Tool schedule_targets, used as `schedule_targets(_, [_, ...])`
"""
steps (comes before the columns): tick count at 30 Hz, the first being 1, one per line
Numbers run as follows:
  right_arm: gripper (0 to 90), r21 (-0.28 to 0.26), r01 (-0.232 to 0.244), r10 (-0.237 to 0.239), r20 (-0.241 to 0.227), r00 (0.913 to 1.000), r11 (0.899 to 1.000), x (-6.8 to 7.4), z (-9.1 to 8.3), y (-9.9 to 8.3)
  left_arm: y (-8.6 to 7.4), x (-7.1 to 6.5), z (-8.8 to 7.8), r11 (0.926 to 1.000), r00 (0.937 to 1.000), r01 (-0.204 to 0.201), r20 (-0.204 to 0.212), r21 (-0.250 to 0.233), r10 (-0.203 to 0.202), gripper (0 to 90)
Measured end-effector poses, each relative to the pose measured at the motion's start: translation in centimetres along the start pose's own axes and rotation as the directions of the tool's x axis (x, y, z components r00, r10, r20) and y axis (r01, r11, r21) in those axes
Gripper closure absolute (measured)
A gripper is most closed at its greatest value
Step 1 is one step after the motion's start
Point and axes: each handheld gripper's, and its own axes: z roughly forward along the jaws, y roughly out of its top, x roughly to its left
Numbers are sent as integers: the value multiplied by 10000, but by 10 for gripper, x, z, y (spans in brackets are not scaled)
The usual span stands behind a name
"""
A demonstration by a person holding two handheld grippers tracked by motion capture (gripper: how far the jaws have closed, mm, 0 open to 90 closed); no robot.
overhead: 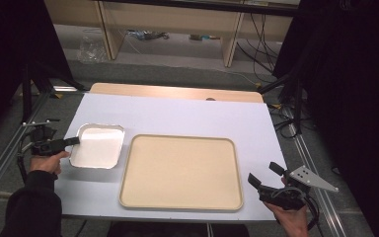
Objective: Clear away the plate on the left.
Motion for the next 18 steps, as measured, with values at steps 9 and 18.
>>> schedule_targets(9, [82, -304, 190, -188, 75, 9998, 9994, 0, 3, -1, -4, -39, 13, 9931, 9922, -1028, 764, 571, 983, 882])
schedule_targets(18, [82, -118, 157, -156, 76, 9998, 9998, -1, 1, 0, -11, -84, 34, 9728, 9705, -2069, 1475, 1046, 1906, 883])
